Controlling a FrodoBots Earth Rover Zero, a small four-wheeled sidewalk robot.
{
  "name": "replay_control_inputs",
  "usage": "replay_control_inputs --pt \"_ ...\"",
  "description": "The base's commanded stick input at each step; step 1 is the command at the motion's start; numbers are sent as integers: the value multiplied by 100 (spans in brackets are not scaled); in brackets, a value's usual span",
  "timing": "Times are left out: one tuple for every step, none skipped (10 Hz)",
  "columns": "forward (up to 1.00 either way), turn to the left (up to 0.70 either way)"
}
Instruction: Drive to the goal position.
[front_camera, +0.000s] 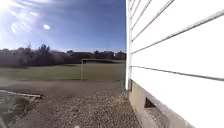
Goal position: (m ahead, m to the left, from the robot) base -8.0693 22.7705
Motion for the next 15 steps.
replay_control_inputs --pt "5 0" --pt "5 0" --pt "5 0" --pt "5 0" --pt "5 0" --pt "4 0" --pt "4 0" --pt "5 0" --pt "5 0" --pt "5 0" --pt "5 0" --pt "5 0" --pt "5 0" --pt "5 0" --pt "5 0"
